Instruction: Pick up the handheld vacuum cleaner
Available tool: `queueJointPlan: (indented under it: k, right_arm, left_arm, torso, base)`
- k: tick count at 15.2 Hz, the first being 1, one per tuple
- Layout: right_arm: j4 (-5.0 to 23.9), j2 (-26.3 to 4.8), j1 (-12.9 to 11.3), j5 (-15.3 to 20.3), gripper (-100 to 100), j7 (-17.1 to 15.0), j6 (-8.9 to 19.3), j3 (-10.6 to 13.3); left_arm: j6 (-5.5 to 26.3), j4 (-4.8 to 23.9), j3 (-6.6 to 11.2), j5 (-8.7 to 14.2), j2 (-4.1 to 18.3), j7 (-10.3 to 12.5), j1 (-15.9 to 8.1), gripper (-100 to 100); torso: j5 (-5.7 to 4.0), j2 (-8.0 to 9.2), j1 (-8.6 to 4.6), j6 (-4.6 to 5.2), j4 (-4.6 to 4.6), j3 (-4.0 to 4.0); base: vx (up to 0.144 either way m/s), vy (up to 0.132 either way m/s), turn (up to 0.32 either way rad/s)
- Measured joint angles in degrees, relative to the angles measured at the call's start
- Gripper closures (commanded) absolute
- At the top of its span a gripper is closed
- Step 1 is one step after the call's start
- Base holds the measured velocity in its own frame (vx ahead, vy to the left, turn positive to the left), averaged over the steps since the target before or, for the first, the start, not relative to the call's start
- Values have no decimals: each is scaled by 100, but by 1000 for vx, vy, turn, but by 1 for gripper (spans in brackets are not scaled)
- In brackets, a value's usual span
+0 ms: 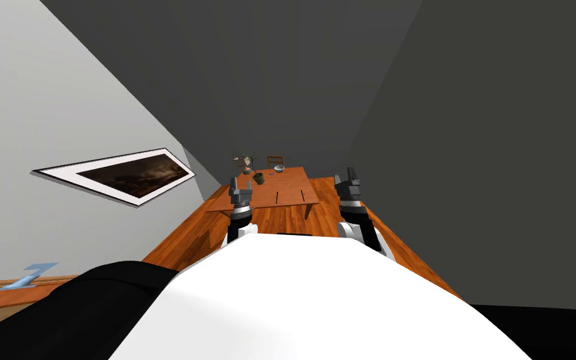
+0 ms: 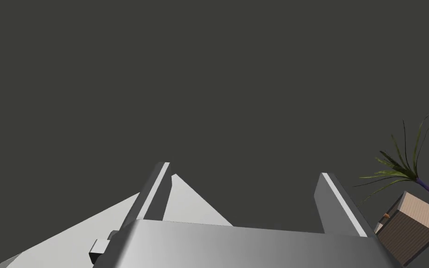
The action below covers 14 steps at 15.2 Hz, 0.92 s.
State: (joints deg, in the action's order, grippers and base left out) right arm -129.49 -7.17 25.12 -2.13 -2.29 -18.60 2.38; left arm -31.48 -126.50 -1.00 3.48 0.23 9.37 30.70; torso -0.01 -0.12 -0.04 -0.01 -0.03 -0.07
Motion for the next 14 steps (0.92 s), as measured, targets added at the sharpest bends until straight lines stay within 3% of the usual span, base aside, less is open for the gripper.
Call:
queueJointPlan:
  k: [5, 9, 14]
  right_arm:
    - [432, -286, -310, -33, -100, -475, 457, -85]
    - [973, -498, -537, -68, -100, -877, 612, -160]
    - [1538, -713, -953, -123, -100, -1428, 1076, -289]
  left_arm:
    - [0, 0, 0, 0, 0, 0, 0, 0]
    - [0, 0, 0, 0, 0, 0, 0, 0]
    - [0, 0, 0, 0, 0, 0, 0, 0]
  torso:
    - [1, 2, 2, 1, 1, 1]
    - [0, 0, 1, 0, 0, 0]
    - [1, -1, 2, 0, 0, -1]
  base:
    - [17, -1, 62]
    - [20, -2, 96]
    - [19, -2, 59]
